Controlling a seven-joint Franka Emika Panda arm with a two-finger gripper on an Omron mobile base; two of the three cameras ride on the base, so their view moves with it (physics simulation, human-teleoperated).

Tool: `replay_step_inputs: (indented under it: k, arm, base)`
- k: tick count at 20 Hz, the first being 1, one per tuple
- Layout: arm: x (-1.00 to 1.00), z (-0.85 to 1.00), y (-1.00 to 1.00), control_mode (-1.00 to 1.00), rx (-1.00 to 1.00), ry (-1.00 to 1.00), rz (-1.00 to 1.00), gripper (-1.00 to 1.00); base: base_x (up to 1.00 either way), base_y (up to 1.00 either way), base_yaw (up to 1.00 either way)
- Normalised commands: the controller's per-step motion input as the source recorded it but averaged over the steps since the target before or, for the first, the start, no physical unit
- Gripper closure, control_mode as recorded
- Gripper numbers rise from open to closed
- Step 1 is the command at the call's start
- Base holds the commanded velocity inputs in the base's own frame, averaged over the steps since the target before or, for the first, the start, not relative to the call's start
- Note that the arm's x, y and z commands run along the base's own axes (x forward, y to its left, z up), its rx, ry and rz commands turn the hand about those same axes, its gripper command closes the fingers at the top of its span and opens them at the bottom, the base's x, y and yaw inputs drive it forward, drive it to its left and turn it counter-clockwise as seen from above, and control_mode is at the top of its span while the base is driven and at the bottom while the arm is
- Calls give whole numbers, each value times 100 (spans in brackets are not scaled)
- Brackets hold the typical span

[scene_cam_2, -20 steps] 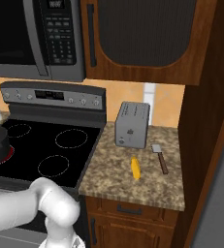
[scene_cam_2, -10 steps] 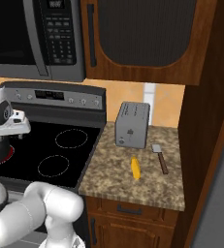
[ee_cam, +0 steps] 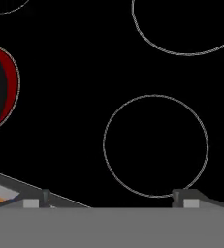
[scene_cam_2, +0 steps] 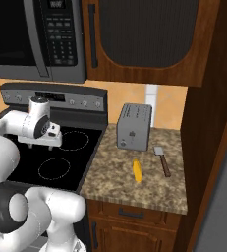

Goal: Put the avocado and corn in the pot. Retrieve the spatula and lightly stir the vegetables in the pot.

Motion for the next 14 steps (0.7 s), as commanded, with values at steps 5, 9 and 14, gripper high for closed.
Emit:
replay_step_inputs:
  k: [5, 9, 14]
  arm:
    - [27, -12, -100, -100, 5, 1, -13, -100]
    - [6, -2, -100, -100, -1, 0, -9, -100]
    - [0, 0, -100, -100, -5, -3, -7, -100]
  base:
    - [0, 0, 0]
    - [0, 0, 0]
    - [0, 0, 0]
